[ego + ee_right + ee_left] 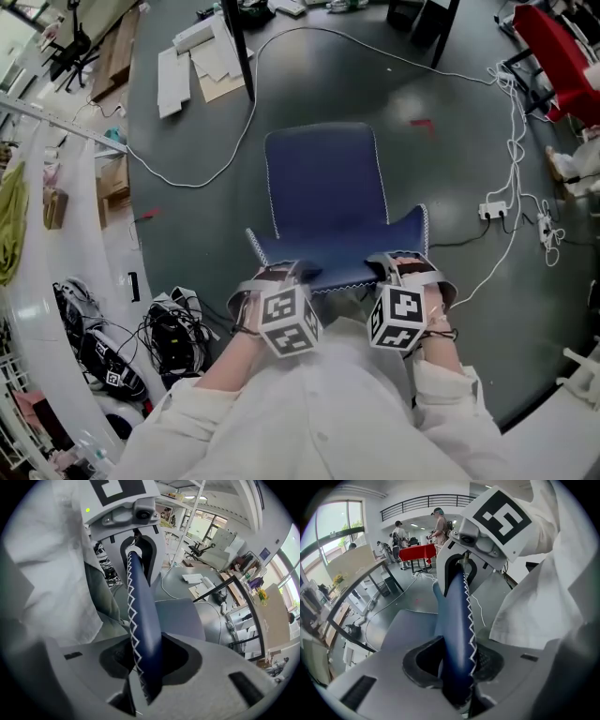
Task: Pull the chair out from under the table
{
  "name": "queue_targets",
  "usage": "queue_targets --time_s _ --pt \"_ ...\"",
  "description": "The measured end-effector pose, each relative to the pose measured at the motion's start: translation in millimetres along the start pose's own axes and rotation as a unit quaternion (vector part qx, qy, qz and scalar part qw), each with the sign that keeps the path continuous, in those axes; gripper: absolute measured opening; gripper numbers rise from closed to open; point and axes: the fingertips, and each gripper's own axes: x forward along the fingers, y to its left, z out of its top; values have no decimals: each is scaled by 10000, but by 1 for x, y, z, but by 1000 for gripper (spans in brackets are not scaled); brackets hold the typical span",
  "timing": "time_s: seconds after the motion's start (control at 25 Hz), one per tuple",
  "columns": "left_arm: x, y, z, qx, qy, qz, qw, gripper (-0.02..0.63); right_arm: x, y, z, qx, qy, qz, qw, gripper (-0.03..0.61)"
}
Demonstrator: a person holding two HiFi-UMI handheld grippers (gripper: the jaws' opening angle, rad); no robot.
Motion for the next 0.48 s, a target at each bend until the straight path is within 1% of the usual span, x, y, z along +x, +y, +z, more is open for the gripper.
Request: queue_targets --time_s 0.16,0.48 --pt "-3 -24 -5 87 22 -112 9999 120 -4 25 0 120 11 -9 9999 117" --pt "-3 -66 -4 99 8 -201 9997 120 -15 64 -8 220 54 44 9997 117"
